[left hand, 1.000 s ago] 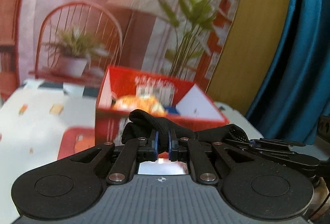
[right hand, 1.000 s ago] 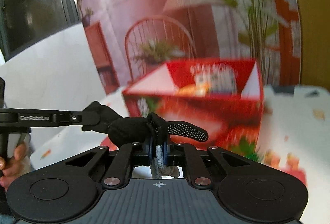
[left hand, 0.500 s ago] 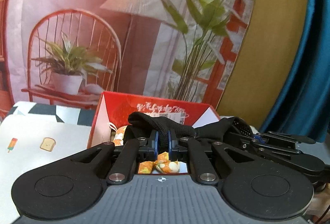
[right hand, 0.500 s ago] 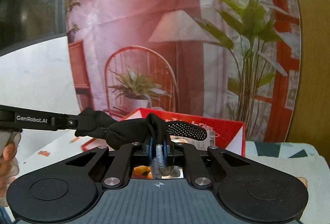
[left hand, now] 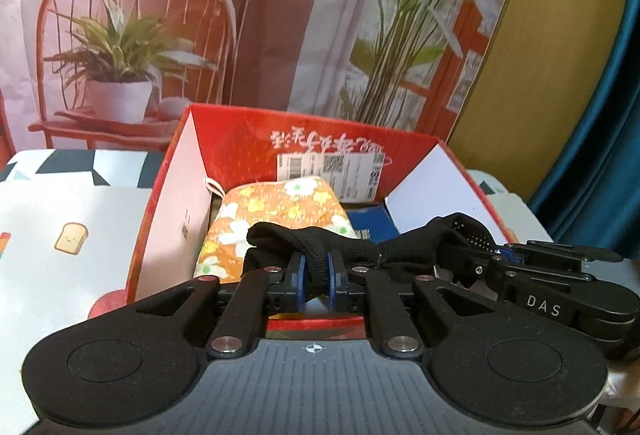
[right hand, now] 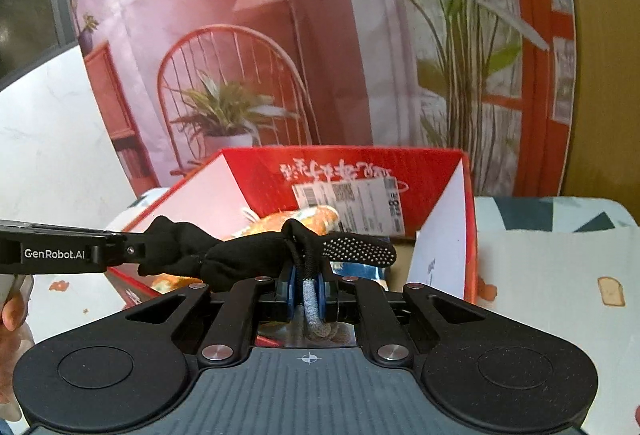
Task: Organize soft objects
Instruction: 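Lower the black glove into the red box and open both grippers, then move both grippers down to the grey knit glove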
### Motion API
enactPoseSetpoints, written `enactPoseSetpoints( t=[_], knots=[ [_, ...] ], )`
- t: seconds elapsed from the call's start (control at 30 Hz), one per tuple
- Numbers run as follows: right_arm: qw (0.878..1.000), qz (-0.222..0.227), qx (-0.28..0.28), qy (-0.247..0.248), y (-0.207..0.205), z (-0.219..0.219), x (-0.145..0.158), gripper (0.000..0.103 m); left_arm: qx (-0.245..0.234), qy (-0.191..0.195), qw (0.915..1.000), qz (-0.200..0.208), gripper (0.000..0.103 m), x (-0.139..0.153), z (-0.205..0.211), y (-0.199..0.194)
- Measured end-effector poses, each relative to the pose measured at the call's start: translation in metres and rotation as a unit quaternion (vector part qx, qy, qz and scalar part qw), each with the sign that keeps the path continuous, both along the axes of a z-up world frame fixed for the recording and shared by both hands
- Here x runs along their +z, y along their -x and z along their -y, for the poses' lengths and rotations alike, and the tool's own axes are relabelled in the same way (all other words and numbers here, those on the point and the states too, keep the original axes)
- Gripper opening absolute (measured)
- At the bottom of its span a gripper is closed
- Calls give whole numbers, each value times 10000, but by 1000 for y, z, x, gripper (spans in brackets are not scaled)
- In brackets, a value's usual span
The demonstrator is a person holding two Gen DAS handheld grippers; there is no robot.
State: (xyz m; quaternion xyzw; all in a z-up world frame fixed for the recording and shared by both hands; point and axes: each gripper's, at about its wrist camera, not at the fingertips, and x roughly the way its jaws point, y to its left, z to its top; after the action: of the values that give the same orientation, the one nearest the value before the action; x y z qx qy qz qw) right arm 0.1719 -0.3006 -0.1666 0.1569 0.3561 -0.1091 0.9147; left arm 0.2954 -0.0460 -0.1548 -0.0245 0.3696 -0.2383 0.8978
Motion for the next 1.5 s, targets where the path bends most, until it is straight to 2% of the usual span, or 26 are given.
enactPoseSetpoints(
  t=[0.03, 0.07, 0.13, 0.2, 0.27, 0.6, 0.67, 0.73, 0.93, 1.13, 1.27, 1.5],
  knots=[
    [10000, -52, -4, 2, -1, 0, -2, 12, -11, -35, 10000, -7, 14, -1, 0, -1],
    [10000, -92, -16, 5, -2, 1, -4, 13, -36, -96, 9999, 0, 19, -2, -1, -2],
    [9999, -140, -74, 21, -2, 1, -6, 21, -60, -186, 9998, 66, 37, -1, -1, -1],
    [9998, -120, -120, 75, -1, 2, -6, 24, -50, -187, 9997, 165, 61, 0, -4, 1],
    [9997, -114, -169, 143, 1, 1, -5, 29, -40, -184, 9995, 241, 68, 4, -7, 3],
    [9982, 312, -286, 433, 32, -10, 17, 59, -32, -314, 9974, 642, 69, 22, -27, 41],
    [9977, 414, -255, 479, 42, -14, 24, 62, -2, -283, 9972, 686, 69, 25, -35, 52],
    [9969, 520, -252, 525, 53, -21, 30, 70, 34, -232, 9974, 677, 69, 26, -44, 64],
    [9965, 636, -178, 521, 87, -47, 36, 75, 30, -189, 9985, 513, 69, 15, -65, 102],
    [9981, 488, -294, 250, 123, -65, 25, 75, 134, -212, 9997, 55, 69, -20, -81, 133],
    [9991, 194, -372, 24, 146, -75, 14, 75, 181, -150, 9995, -211, 69, -43, -86, 148],
    [9981, -403, -456, 37, 181, -91, 3, 74, 163, -294, 9989, -313, 69, -65, -84, 166]
  ],
)
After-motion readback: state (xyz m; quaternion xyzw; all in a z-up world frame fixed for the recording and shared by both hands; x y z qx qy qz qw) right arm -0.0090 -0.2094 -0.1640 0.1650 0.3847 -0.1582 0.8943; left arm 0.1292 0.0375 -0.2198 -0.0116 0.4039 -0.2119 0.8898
